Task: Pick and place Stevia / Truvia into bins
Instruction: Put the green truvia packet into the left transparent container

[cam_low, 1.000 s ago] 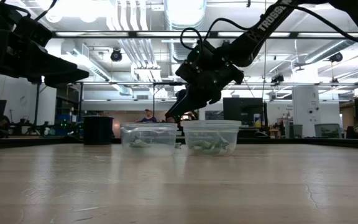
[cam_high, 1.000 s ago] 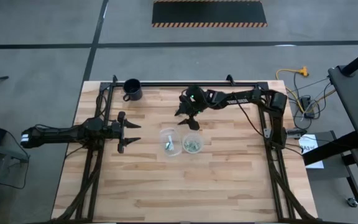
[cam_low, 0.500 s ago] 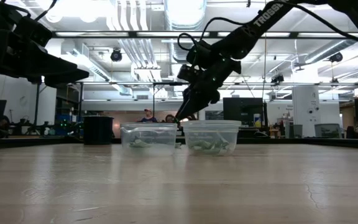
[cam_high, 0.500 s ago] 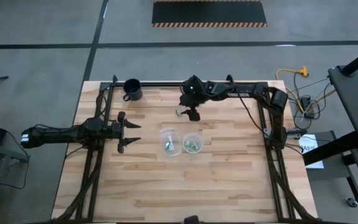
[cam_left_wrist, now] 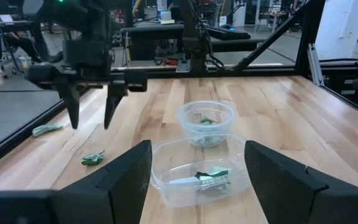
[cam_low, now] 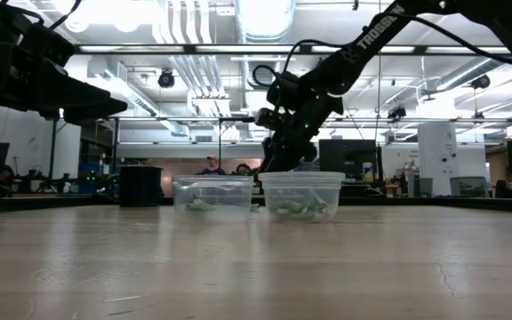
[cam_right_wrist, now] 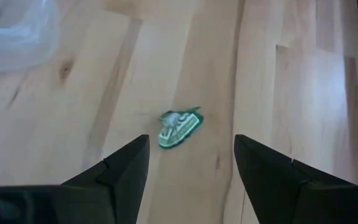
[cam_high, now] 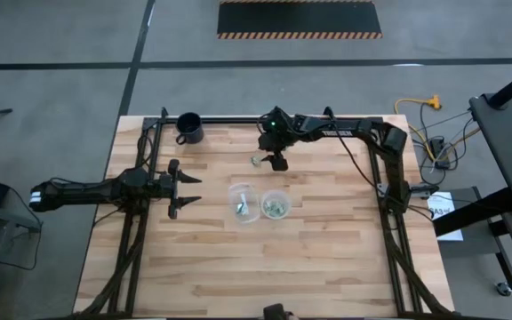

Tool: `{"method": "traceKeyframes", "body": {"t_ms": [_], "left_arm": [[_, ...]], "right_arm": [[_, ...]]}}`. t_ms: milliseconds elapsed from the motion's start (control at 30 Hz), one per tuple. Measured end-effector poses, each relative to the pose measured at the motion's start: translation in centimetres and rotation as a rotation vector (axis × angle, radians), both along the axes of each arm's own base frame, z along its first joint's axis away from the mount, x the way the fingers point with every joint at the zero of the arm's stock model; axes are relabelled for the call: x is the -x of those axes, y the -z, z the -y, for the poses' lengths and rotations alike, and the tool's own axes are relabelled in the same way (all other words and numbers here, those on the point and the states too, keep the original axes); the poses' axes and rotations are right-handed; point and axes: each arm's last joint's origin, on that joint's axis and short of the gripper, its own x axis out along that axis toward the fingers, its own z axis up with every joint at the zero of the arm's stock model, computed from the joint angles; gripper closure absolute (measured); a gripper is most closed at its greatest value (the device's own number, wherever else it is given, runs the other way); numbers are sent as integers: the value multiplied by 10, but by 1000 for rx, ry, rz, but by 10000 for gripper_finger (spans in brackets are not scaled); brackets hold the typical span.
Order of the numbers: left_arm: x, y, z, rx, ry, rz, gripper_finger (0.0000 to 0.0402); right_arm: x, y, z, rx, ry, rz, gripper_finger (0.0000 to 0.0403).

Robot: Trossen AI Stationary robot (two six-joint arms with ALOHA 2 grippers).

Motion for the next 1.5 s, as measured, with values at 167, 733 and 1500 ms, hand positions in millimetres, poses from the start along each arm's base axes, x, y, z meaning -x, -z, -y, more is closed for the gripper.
{"method": "traceKeyframes", "body": {"t_ms": [167, 733, 1500], "left_arm": [[0, 0, 0, 0, 0, 0, 162], [0, 0, 0, 0, 0, 0, 162], [0, 0, 0, 0, 0, 0, 162]], "right_arm": [[-4, 5, 4, -16, -6, 1, 177], [-10, 11, 14, -102, -8, 17, 179], [-5, 10, 18, -92, -56, -7, 179]]}}
